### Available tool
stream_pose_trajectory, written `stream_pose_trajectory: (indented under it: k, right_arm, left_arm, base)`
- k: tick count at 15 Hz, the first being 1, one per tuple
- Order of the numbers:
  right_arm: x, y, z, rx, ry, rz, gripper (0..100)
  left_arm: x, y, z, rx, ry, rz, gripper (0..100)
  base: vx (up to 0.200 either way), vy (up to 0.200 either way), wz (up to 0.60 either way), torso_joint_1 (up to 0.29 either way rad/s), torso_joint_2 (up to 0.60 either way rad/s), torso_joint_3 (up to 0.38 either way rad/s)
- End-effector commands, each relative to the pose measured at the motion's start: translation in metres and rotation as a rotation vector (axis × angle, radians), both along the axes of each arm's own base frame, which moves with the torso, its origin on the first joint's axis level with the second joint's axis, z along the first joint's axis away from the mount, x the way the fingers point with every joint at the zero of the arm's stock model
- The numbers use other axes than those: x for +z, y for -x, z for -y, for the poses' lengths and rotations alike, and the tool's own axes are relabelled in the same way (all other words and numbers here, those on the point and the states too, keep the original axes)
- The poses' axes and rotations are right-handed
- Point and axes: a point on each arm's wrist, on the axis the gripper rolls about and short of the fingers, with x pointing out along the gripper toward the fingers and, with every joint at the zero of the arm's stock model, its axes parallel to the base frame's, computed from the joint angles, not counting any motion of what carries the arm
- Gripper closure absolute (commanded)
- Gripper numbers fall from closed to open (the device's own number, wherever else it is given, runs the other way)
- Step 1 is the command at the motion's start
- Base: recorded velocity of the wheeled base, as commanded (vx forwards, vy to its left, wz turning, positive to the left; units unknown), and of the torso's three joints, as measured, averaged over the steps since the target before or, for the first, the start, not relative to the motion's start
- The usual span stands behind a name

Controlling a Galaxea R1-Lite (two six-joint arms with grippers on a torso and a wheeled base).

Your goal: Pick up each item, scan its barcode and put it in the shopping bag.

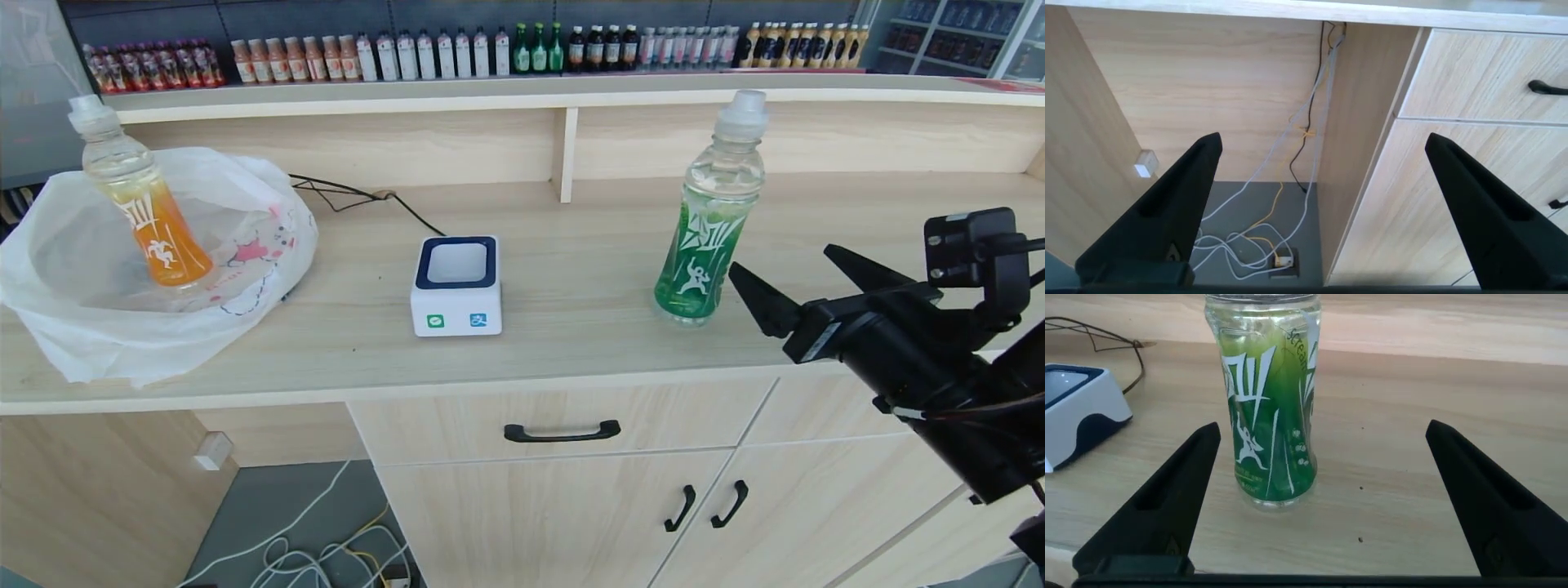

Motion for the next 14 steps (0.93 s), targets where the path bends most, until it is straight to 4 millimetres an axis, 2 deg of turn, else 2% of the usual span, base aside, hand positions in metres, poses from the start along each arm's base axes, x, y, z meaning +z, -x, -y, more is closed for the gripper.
stream_pose_trajectory:
  k: [1,3,8,14]
  right_arm:
    - [-0.001,-0.008,-0.013,0.011,-0.004,-0.003,0]
    - [0.011,-0.021,-0.021,0.010,-0.028,0.041,0]
    - [0.002,-0.025,-0.038,0.034,-0.026,0.011,0]
    - [0.003,-0.049,-0.048,0.022,-0.039,0.030,0]
  left_arm:
    - [0.000,0.000,0.000,0.001,0.000,0.000,0]
    - [0.000,0.000,0.000,0.000,0.000,0.000,0]
    - [0.000,0.000,0.000,-0.002,0.000,0.000,0]
    - [0.000,0.000,0.000,0.000,0.000,0.000,0]
  base:
    - [0.000,0.000,0.00,0.000,0.00,0.000]
    - [0.000,0.000,0.00,0.000,0.00,0.000]
    - [0.000,0.000,0.00,0.000,0.00,0.000]
    - [0.000,0.000,0.00,0.000,0.00,0.000]
